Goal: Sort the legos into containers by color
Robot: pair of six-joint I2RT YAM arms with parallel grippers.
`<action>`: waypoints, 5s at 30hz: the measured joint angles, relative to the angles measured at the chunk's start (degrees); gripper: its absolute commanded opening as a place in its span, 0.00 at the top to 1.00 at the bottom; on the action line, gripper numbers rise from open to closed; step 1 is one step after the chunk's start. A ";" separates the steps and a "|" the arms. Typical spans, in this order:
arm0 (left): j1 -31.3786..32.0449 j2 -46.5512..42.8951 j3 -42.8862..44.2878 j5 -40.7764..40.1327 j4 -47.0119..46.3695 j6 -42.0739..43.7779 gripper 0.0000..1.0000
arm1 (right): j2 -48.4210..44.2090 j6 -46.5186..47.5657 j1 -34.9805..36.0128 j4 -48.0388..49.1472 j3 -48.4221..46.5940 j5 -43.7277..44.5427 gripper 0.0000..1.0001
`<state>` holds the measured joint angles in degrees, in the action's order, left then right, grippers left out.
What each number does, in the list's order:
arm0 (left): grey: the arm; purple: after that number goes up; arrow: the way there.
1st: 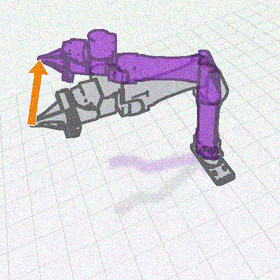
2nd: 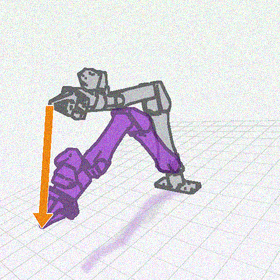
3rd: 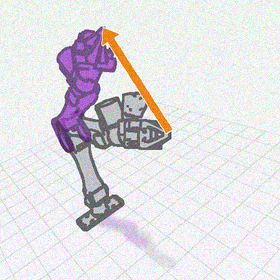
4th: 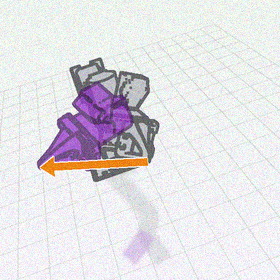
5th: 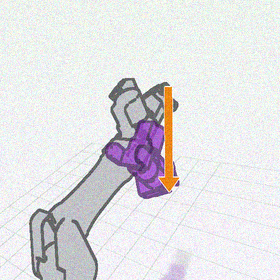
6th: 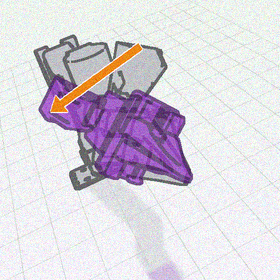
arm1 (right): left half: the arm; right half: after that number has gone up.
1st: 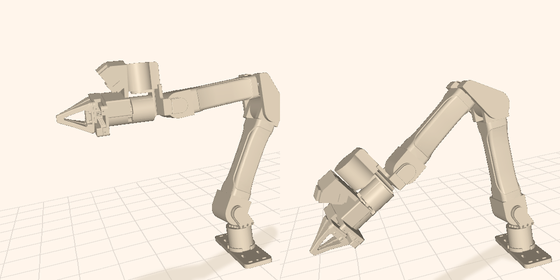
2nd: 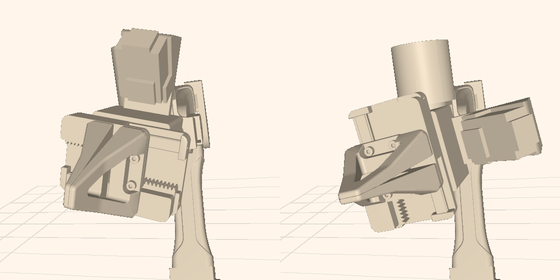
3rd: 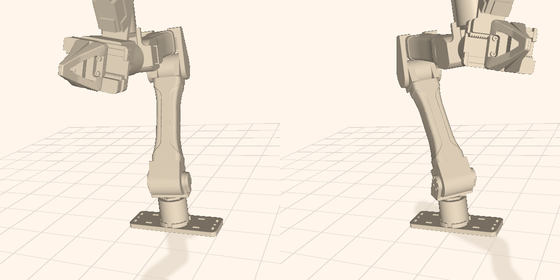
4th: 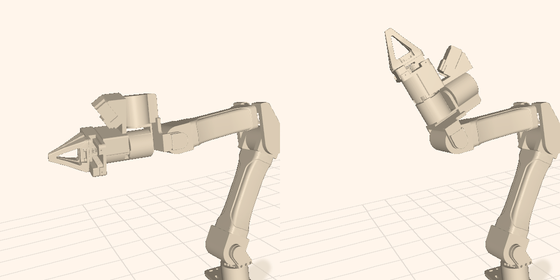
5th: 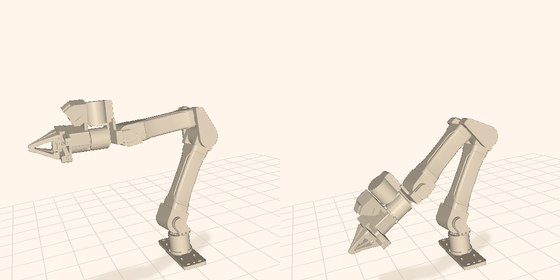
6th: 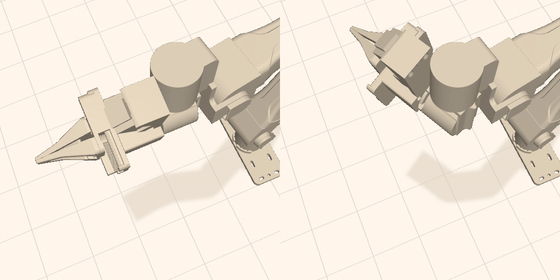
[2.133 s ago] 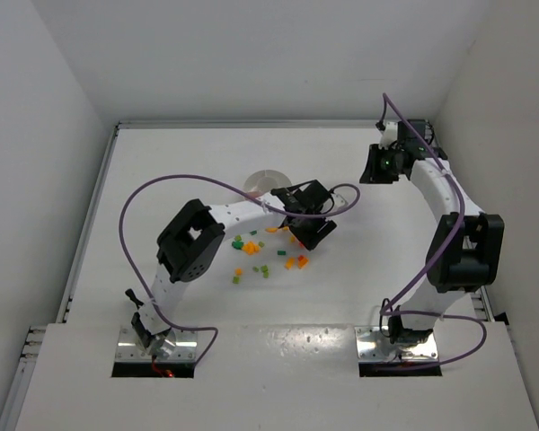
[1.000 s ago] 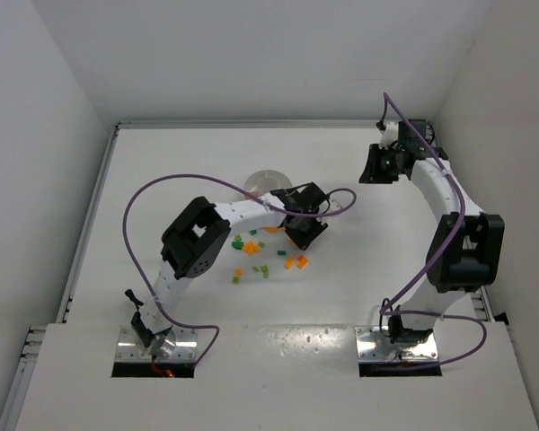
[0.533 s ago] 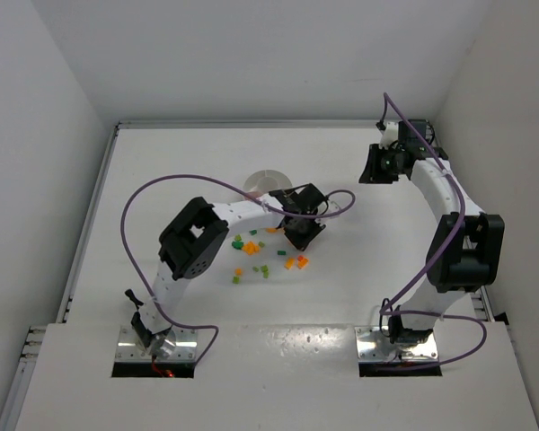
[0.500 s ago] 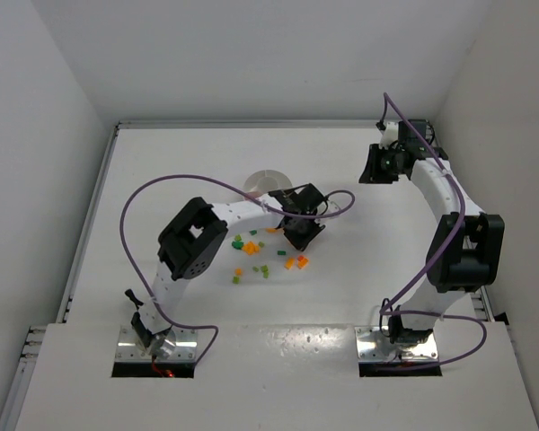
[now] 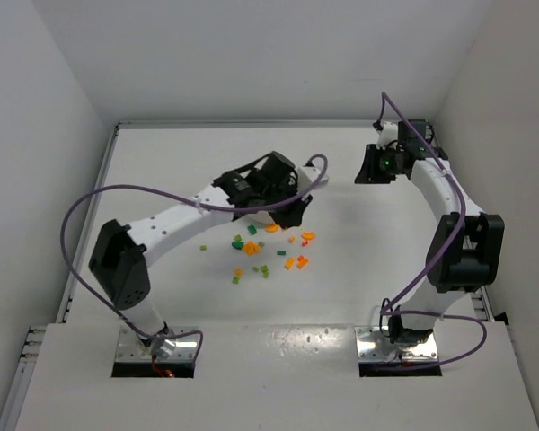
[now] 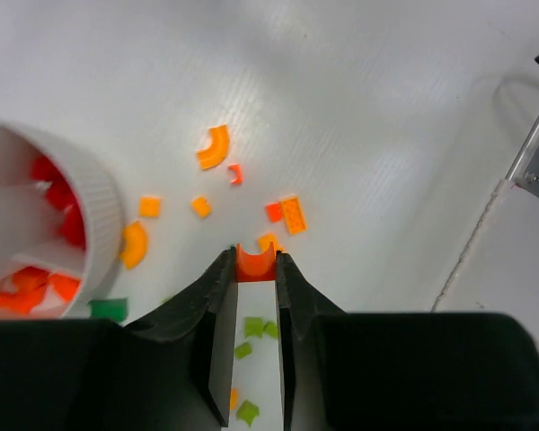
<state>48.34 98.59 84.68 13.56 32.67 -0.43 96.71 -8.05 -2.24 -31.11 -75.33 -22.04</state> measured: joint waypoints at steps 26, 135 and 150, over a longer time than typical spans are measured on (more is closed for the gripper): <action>-20.31 1.46 -3.74 -0.22 5.86 0.39 0.78 | 2.25 18.23 17.55 -11.85 -0.76 -2.54 0.53; -47.69 -8.68 -1.75 7.28 3.28 -9.27 0.39 | 8.87 3.06 37.55 11.26 15.74 20.37 0.91; -47.69 -9.01 -3.04 7.63 2.82 -9.01 0.35 | -5.03 7.87 41.16 7.04 8.57 13.92 0.98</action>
<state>0.64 89.58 81.65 21.19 35.48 -9.43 91.68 -0.19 38.92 -24.08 -66.76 -8.12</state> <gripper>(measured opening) 0.624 0.206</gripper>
